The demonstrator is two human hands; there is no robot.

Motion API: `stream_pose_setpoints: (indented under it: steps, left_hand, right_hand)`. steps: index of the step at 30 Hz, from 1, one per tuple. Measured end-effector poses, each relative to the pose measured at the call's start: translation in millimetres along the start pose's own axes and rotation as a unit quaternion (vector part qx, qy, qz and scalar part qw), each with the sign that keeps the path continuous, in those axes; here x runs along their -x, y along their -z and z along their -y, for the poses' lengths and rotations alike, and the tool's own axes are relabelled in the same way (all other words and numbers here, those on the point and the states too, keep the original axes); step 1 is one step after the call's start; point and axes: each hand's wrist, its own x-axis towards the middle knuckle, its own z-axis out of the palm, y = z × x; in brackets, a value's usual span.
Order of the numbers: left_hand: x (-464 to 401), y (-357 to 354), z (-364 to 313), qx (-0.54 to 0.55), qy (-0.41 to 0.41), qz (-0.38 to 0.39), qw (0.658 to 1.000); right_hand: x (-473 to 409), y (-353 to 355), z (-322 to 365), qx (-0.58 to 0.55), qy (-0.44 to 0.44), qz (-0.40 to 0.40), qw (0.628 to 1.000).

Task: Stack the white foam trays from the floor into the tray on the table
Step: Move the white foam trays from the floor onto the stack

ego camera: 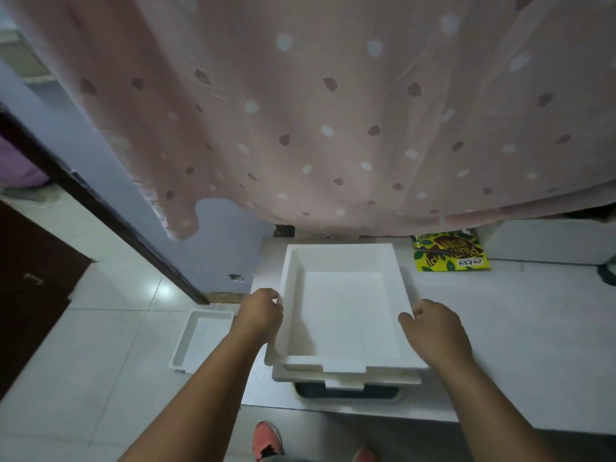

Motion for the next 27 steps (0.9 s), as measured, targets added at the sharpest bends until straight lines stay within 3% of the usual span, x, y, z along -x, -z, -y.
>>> stream_pose_setpoints:
  steps: [7,20,23,27]
  left_hand:
    - [-2,-15,3,0.000,0.009,-0.002,1.000]
    - [4,-23,0,0.006,0.030,-0.005,1.000]
    - [8,-23,0,0.007,0.022,-0.011,1.000]
    - [22,-23,13,0.046,0.028,0.007,0.999]
  right_hand:
    - [-5,-18,-14,-0.019,-0.005,0.042,0.999]
    - [-19,-23,-21,-0.179,-0.137,0.112,0.968]
    - [-19,-16,-17,-0.181,-0.152,0.118,0.964]
    - [-3,-10,-5,-0.090,-0.125,0.087,0.984]
